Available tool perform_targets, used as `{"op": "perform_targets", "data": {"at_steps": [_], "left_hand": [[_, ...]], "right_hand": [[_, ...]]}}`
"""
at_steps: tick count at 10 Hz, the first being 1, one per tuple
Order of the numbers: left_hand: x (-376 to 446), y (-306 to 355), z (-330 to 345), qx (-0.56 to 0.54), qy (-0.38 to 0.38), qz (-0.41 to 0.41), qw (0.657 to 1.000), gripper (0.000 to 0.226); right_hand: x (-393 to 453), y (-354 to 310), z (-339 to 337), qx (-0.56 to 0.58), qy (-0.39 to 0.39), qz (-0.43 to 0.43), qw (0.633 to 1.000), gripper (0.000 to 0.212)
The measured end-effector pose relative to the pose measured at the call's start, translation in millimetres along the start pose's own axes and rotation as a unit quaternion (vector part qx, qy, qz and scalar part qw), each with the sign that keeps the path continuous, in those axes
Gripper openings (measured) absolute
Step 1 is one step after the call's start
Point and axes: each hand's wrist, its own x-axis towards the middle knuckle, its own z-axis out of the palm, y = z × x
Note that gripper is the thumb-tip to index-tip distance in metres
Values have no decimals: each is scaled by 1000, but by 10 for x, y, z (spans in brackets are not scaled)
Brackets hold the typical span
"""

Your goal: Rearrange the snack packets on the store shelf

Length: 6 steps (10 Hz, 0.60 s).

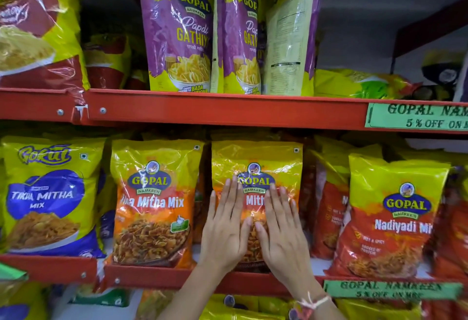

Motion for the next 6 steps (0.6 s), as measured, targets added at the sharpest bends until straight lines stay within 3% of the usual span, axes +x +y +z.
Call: {"op": "perform_targets", "data": {"at_steps": [2, 5, 6], "left_hand": [[-19, -26, -89, 41, -15, 16, 999, 63], [296, -574, -1498, 70, 170, 18, 983, 70], [482, -845, -2071, 155, 202, 47, 966, 78]], "right_hand": [[-6, -75, -46, -22, -5, 22, 1000, 63], [854, -1090, -765, 11, 144, -69, 987, 62], [1295, -1469, -940, -23, 172, -23, 985, 77]]}}
